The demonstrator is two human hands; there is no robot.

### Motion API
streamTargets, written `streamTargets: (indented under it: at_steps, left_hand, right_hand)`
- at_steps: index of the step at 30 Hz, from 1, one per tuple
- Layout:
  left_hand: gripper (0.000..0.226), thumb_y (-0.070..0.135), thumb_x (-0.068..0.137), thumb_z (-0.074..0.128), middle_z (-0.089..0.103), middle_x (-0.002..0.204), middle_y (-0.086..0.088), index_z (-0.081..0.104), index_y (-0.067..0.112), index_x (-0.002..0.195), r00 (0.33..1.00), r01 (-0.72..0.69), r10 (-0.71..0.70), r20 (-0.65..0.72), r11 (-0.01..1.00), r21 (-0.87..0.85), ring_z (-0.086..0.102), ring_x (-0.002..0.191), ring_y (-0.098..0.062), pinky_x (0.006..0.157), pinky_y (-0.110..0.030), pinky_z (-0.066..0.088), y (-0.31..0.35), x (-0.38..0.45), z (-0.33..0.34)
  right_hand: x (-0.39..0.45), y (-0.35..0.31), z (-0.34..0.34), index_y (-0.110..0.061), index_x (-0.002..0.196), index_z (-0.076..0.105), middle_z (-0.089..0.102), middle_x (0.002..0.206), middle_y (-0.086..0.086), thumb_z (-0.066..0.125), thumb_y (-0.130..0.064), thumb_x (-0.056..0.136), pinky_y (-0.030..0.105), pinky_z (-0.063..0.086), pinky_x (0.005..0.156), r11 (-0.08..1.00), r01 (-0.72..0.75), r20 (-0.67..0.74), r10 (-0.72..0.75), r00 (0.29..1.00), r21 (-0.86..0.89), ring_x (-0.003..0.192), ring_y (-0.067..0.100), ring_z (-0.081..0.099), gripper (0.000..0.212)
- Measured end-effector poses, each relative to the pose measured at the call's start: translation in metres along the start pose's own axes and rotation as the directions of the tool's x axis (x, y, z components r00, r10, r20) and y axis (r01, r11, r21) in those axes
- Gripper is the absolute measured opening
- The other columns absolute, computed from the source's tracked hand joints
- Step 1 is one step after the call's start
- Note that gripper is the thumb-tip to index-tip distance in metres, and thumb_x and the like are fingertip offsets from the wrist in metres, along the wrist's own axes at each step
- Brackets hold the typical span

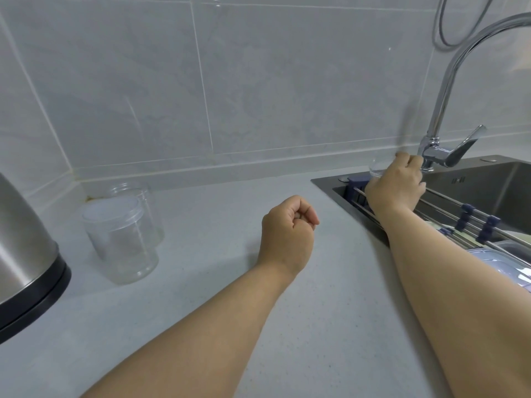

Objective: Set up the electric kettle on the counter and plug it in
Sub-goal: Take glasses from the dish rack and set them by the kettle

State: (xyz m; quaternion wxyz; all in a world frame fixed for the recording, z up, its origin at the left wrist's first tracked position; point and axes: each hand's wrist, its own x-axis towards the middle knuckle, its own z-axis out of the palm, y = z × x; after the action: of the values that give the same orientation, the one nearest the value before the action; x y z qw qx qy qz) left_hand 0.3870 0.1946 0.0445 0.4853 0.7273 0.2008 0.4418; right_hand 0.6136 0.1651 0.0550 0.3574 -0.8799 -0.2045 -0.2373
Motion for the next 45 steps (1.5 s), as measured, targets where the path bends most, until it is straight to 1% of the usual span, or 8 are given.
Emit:
streamTargets:
  at_steps: [5, 10, 17, 24, 27, 32, 39, 45]
  left_hand:
    - [0.042, -0.019, 0.068, 0.035, 0.039, 0.042, 0.011, 0.052, 0.017, 0.056, 0.999, 0.029, -0.030, -0.039, 0.999, -0.028, 0.035, 0.047, -0.007, 0.050, -0.019, 0.036, -0.002, 0.001, -0.001]
    - [0.042, -0.018, 0.070, 0.036, 0.042, 0.043, 0.013, 0.052, 0.018, 0.057, 0.996, 0.043, -0.047, -0.080, 0.998, -0.053, 0.037, 0.047, -0.005, 0.051, -0.011, 0.036, -0.002, 0.003, -0.002]
    - [0.036, -0.014, 0.074, 0.037, 0.059, 0.071, 0.003, 0.053, 0.019, 0.077, 0.979, 0.004, -0.001, -0.202, 1.000, 0.012, 0.050, 0.061, -0.001, 0.057, -0.011, 0.042, 0.000, -0.001, -0.004]
    - [0.044, -0.014, 0.070, 0.045, 0.060, 0.096, 0.002, 0.050, 0.022, 0.096, 0.959, -0.018, 0.044, -0.281, 0.996, 0.092, 0.056, 0.087, -0.011, 0.065, -0.008, 0.041, -0.006, -0.004, -0.025]
    - [0.046, -0.013, 0.072, 0.049, 0.060, 0.099, 0.003, 0.049, 0.024, 0.099, 0.958, -0.012, 0.054, -0.280, 0.988, 0.152, 0.057, 0.090, -0.010, 0.067, -0.008, 0.042, -0.009, -0.009, -0.040]
    - [0.047, -0.009, 0.075, 0.060, 0.058, 0.104, 0.003, 0.047, 0.026, 0.105, 0.962, -0.021, 0.081, -0.262, 0.974, 0.226, 0.056, 0.094, -0.010, 0.073, -0.015, 0.041, -0.005, -0.027, -0.063]
    - [0.053, 0.011, 0.070, 0.083, 0.058, 0.101, 0.010, 0.050, 0.027, 0.109, 0.970, 0.000, 0.051, -0.238, 0.977, 0.211, 0.055, 0.096, 0.000, 0.075, -0.013, 0.041, 0.007, -0.054, -0.094]
    - [0.051, 0.014, 0.070, 0.084, 0.059, 0.099, 0.011, 0.052, 0.026, 0.109, 0.966, 0.022, 0.036, -0.256, 0.975, 0.222, 0.055, 0.096, 0.000, 0.074, -0.011, 0.039, 0.016, -0.076, -0.120]
  right_hand:
    - [-0.005, 0.003, -0.005, -0.015, 0.140, 0.033, 0.032, 0.140, 0.016, 0.068, -0.011, 0.084, 0.047, 0.049, 0.095, 0.949, 0.140, -0.088, -0.119, 0.989, 0.281, 0.113, 0.042, 0.052, 0.066]
    - [-0.013, -0.001, -0.011, -0.010, 0.152, 0.017, 0.029, 0.139, 0.019, 0.071, -0.017, 0.085, 0.025, 0.035, 0.102, 0.899, 0.209, -0.142, -0.166, 0.976, 0.384, 0.121, 0.030, 0.043, 0.086]
    - [-0.037, -0.024, -0.013, -0.001, 0.128, 0.042, 0.031, 0.133, 0.020, 0.077, -0.013, 0.075, 0.015, 0.027, 0.100, 0.805, 0.305, -0.187, -0.242, 0.952, 0.510, 0.124, 0.031, 0.037, 0.065]
    - [-0.083, -0.048, -0.018, 0.001, 0.124, 0.044, 0.040, 0.127, 0.018, 0.081, -0.014, 0.072, 0.040, 0.041, 0.103, 0.695, 0.403, -0.166, -0.385, 0.908, 0.596, 0.117, 0.031, 0.044, 0.066]
    - [-0.103, -0.054, -0.023, -0.002, 0.125, 0.044, 0.041, 0.126, 0.016, 0.081, -0.016, 0.071, 0.039, 0.044, 0.099, 0.643, 0.458, -0.181, -0.450, 0.875, 0.614, 0.114, 0.031, 0.046, 0.066]
    - [-0.135, -0.066, -0.044, -0.003, 0.126, 0.047, 0.047, 0.122, 0.013, 0.083, -0.017, 0.071, 0.007, 0.031, 0.097, 0.610, 0.434, -0.138, -0.471, 0.871, 0.663, 0.111, 0.014, 0.044, 0.067]
    - [-0.173, -0.077, -0.073, -0.008, 0.126, 0.046, 0.044, 0.115, -0.004, 0.085, -0.017, 0.070, 0.003, 0.029, 0.093, 0.570, 0.361, -0.125, -0.411, 0.903, 0.738, 0.106, -0.012, 0.040, 0.068]
    - [-0.203, -0.087, -0.092, -0.007, 0.125, 0.047, 0.047, 0.116, -0.001, 0.085, -0.019, 0.069, 0.004, 0.030, 0.094, 0.554, 0.385, -0.139, -0.434, 0.890, 0.738, 0.106, 0.003, 0.044, 0.069]
